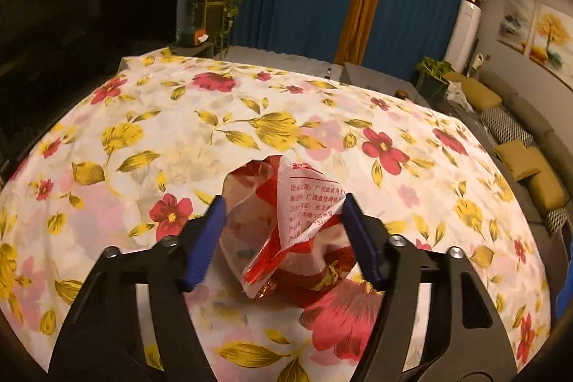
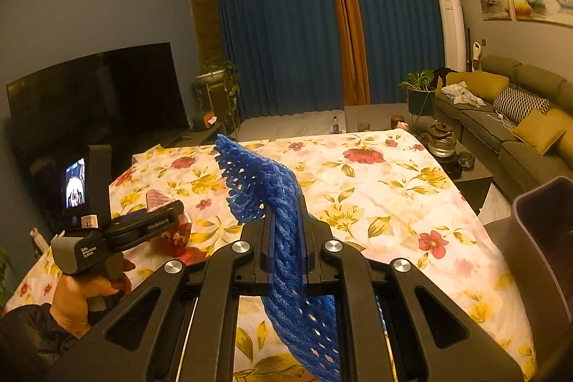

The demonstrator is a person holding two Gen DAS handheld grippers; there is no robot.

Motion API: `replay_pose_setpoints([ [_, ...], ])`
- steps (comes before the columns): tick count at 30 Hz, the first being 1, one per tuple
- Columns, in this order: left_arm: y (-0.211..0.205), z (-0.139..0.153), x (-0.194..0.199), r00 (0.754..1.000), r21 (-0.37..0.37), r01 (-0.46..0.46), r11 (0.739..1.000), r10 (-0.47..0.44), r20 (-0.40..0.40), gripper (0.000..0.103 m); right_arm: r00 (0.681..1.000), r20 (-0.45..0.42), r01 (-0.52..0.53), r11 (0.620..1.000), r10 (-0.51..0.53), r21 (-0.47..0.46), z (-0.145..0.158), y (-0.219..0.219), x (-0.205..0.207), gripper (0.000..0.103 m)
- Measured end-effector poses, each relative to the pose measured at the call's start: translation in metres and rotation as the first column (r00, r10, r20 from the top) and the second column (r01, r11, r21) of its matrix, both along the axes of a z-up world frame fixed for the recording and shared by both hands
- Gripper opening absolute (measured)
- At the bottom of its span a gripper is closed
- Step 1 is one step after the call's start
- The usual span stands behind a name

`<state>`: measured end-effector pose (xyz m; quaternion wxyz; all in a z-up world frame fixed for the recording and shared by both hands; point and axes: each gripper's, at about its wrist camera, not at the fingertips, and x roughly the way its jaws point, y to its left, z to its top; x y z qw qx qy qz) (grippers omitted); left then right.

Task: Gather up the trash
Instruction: 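Grasp the small red-and-white wrapper with the left gripper while the right gripper holds the mesh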

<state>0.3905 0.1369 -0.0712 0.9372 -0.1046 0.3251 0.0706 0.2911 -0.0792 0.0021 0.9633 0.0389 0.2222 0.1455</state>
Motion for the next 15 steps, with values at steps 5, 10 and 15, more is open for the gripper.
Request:
replay_pose_setpoints([
  [5,0.001,-0.001,-0.002,1.000,-0.021,0.010,1.000,-0.010,0.002,0.042,1.000,-0.010,-0.005,1.000,0.005,-0.003,-0.003,0.003,0.000,0.011],
  [10,-0.005,0.002,-0.007,1.000,0.002,0.024,1.000,-0.024,0.017,0.033,1.000,-0.009,-0.011,1.000,0.011,-0.006,-0.003,0.005,0.000,0.011],
  [15,-0.019,0.014,-0.019,0.997,0.028,0.051,0.998,-0.053,0.057,0.030,1.000,-0.009,-0.004,1.000,0.004,0.005,-0.003,0.001,0.001,0.011],
])
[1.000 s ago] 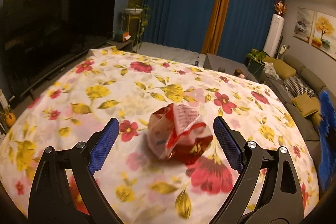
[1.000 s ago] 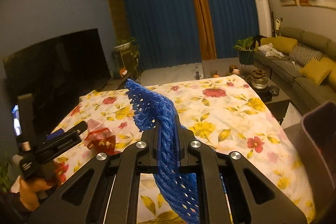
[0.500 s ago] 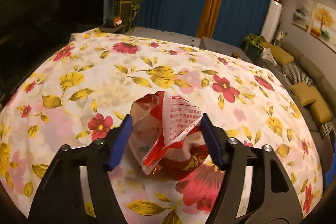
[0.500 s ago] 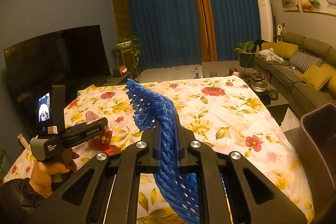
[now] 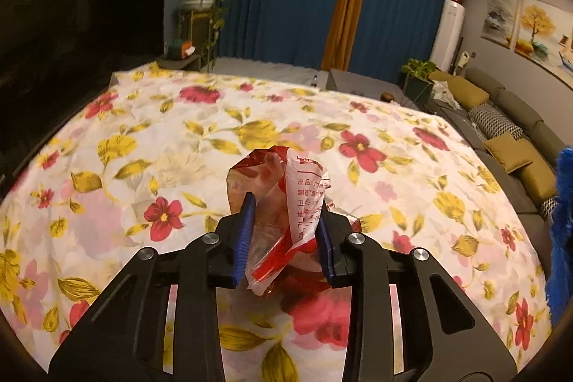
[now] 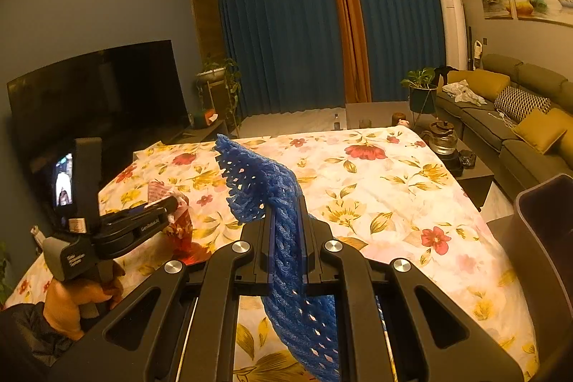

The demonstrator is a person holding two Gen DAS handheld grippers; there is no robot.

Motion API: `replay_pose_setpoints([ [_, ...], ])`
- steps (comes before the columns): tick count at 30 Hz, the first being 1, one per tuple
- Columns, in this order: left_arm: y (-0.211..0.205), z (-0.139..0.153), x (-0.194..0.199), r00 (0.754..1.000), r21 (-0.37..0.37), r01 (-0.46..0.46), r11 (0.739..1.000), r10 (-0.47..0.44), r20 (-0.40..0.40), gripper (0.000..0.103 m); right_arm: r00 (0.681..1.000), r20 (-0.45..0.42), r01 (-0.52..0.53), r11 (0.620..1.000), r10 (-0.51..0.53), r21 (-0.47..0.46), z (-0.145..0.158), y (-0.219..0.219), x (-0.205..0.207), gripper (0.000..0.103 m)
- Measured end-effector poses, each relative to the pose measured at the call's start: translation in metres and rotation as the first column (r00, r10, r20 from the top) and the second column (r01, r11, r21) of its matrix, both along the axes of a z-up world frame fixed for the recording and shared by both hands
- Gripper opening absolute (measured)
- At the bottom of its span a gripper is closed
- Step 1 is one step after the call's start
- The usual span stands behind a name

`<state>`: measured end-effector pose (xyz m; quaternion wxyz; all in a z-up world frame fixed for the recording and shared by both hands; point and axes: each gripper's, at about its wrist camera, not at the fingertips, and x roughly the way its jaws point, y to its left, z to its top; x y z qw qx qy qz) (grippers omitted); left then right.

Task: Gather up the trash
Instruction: 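Grasp the small red-and-white wrapper with the left gripper while the right gripper holds the mesh, then carry the wrapper and blue mesh over the grey bin with both grippers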

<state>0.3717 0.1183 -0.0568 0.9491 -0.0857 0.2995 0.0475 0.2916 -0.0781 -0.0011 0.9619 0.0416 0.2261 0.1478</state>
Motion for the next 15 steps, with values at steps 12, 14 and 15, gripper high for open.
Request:
replay_pose_setpoints([
  [12,-0.033,0.038,-0.047,0.989,0.009,0.100,0.995,-0.100,0.112,0.020,1.000,0.020,-0.001,0.999,0.000,0.053,0.016,-0.012,-0.010,0.011],
  [14,-0.037,0.041,-0.055,0.986,0.007,0.113,0.994,-0.113,0.123,0.019,1.000,0.021,-0.002,0.998,0.001,0.064,0.019,-0.016,-0.013,0.011],
  [15,-0.039,0.043,-0.061,0.984,0.001,0.121,0.993,-0.120,0.129,0.019,1.000,0.021,-0.004,0.997,0.002,0.073,0.021,-0.019,-0.017,0.011],
])
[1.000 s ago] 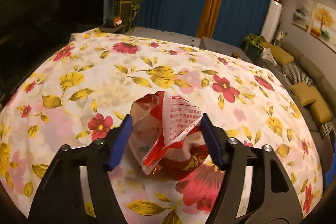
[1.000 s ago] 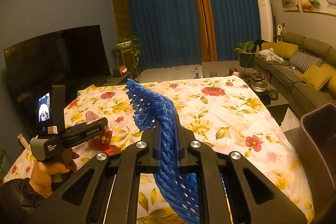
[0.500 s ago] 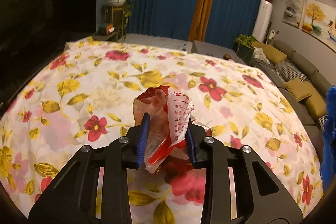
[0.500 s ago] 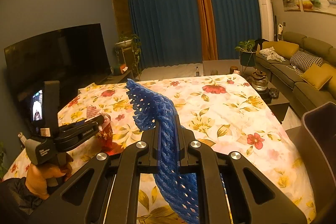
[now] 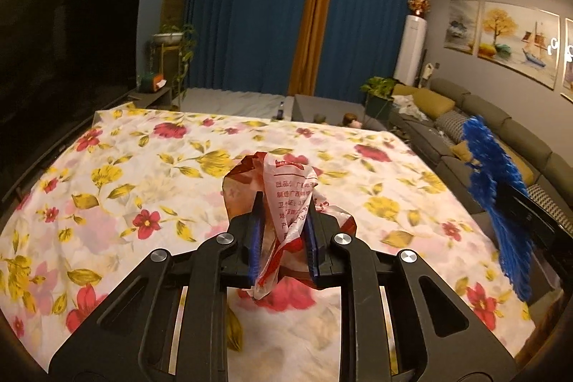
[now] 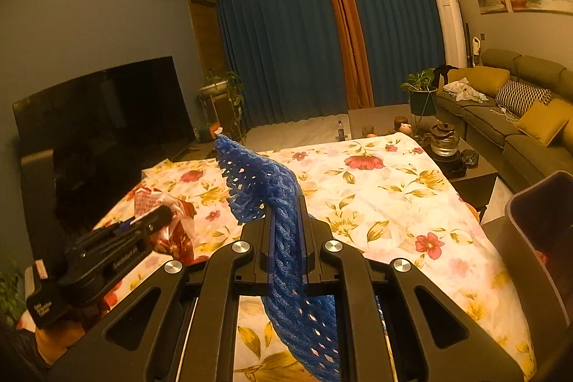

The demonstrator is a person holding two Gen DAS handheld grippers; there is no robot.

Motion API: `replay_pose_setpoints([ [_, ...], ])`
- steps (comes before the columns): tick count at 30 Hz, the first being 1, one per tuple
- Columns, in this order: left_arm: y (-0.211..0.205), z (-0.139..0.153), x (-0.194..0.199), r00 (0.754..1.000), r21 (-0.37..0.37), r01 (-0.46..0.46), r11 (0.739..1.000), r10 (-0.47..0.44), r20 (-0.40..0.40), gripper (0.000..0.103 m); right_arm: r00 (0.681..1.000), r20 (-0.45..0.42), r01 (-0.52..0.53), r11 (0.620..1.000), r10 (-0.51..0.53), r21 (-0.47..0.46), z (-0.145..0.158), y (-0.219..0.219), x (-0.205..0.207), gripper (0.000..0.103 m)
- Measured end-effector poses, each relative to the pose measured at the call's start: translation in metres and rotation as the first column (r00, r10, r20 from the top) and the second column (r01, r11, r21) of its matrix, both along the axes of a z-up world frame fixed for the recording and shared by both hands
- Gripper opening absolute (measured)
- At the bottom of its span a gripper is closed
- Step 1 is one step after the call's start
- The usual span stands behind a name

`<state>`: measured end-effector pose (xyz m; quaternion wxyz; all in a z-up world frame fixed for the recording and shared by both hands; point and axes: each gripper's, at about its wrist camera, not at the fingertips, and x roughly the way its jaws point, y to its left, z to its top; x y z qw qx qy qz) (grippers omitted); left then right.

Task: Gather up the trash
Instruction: 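Carry the wrapper and blue mesh over the grey bin with both grippers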

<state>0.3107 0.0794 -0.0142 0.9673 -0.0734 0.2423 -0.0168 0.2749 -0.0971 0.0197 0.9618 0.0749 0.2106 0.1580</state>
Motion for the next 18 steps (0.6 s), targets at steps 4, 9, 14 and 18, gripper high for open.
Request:
replay_pose_setpoints([
  [4,-0.012,0.011,-0.023,0.998,-0.005,0.038,0.999,-0.037,0.041,0.019,1.000,0.003,0.002,1.000,-0.002,0.013,0.006,-0.011,-0.013,0.011],
  [9,-0.037,0.029,-0.049,0.991,0.012,0.093,0.996,-0.094,0.095,0.019,0.999,0.028,0.025,1.000,-0.026,0.009,0.016,-0.029,-0.033,0.011],
  [14,-0.076,0.037,-0.065,0.980,0.033,0.163,0.986,-0.165,0.110,0.019,0.996,0.051,0.072,0.997,-0.071,-0.019,0.024,-0.054,-0.055,0.011],
  [18,-0.106,0.038,-0.069,0.970,0.032,0.215,0.976,-0.218,0.105,0.019,0.991,0.056,0.125,0.991,-0.122,-0.053,0.024,-0.076,-0.069,0.011],
])
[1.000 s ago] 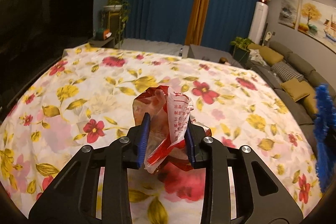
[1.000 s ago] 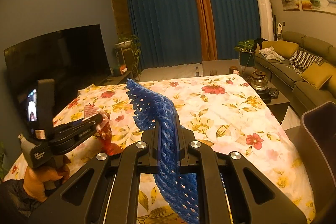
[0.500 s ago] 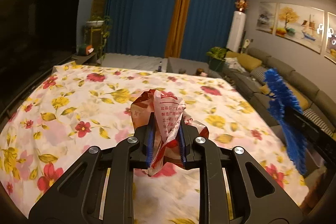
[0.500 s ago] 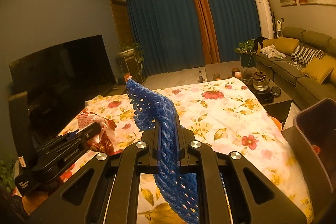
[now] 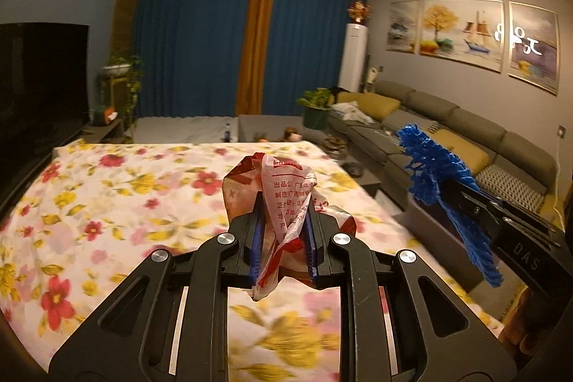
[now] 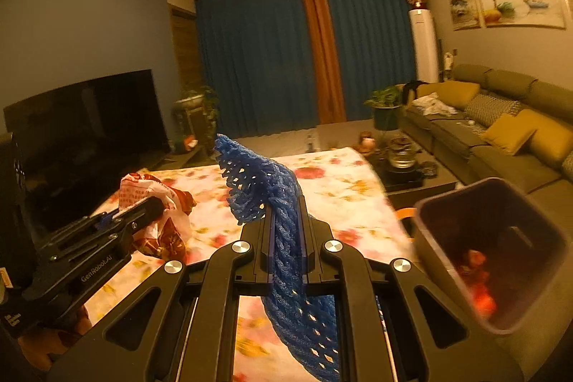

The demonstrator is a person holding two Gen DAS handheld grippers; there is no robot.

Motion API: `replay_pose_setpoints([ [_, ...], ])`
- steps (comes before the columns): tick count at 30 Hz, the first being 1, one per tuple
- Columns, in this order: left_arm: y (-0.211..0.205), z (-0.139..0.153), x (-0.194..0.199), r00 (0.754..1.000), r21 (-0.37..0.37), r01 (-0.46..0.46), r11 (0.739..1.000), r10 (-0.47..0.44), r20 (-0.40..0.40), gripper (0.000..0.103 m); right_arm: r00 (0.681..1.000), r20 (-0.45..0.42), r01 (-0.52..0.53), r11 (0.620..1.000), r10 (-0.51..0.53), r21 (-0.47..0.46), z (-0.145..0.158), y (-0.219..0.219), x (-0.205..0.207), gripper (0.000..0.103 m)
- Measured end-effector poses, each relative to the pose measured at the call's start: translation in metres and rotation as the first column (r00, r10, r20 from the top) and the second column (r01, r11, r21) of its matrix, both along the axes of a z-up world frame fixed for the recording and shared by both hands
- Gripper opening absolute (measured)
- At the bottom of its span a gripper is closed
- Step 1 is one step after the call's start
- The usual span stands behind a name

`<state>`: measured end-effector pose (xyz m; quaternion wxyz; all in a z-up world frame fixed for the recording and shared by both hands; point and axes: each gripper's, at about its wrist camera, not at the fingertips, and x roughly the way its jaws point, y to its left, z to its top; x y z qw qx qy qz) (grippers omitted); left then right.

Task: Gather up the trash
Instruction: 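Carry the wrapper and blue mesh over the grey bin with both grippers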

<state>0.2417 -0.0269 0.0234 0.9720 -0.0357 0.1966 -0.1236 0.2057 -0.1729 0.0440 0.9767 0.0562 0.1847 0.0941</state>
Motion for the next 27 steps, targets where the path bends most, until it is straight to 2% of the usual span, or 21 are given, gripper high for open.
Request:
replay_pose_setpoints([
  [11,-0.107,0.004,-0.006,0.985,0.018,0.172,0.985,-0.173,0.010,0.019,0.986,0.026,0.168,0.985,-0.167,-0.031,0.000,-0.081,-0.030,0.011],
  [19,-0.176,0.004,0.005,0.965,0.015,0.261,0.965,-0.261,0.016,0.019,0.953,0.061,0.300,0.953,-0.298,-0.032,-0.007,-0.142,-0.040,0.011],
  [27,-0.232,-0.007,0.026,0.944,0.029,0.328,0.944,-0.329,0.012,0.019,0.931,0.070,0.358,0.934,-0.358,0.004,-0.017,-0.179,-0.036,0.011],
])
